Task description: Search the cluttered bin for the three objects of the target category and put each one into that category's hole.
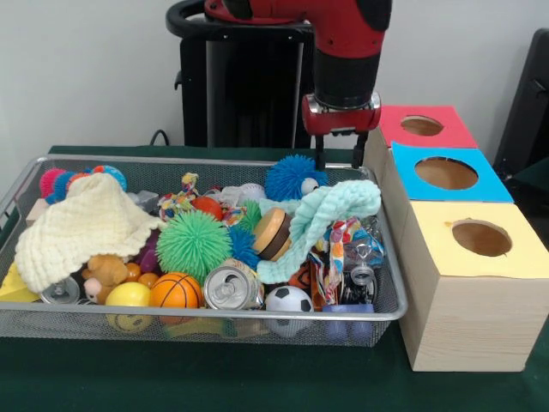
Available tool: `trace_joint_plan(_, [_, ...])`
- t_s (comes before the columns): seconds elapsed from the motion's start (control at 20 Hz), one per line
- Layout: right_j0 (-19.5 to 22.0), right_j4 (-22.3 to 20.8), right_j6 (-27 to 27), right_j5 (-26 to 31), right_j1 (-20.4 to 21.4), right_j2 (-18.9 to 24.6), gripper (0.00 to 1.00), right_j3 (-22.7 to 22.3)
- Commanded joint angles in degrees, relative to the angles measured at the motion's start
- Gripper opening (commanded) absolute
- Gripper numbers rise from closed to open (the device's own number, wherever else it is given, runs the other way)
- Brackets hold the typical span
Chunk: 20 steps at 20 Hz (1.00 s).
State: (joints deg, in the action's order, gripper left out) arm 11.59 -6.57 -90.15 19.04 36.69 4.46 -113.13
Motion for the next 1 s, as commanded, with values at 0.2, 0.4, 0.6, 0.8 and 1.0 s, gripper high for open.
trace_joint_plan(0.2, [-1.1, -1.6, -5.3, -9.1, -15.1, 3.0, 1.00, 12.8])
trace_joint_plan(0.4, [0.3, -2.5, -5.0, -12.3, -19.4, 4.3, 1.00, 14.8])
trace_joint_plan(0.6, [-0.1, -3.0, -6.2, -14.4, -21.0, 3.8, 1.00, 15.5])
trace_joint_plan(0.8, [-0.8, -2.8, -7.2, -15.4, -21.5, 3.0, 1.00, 15.7])
trace_joint_plan(1.0, [-1.5, -2.3, -8.1, -15.7, -20.8, 2.3, 1.00, 15.2])
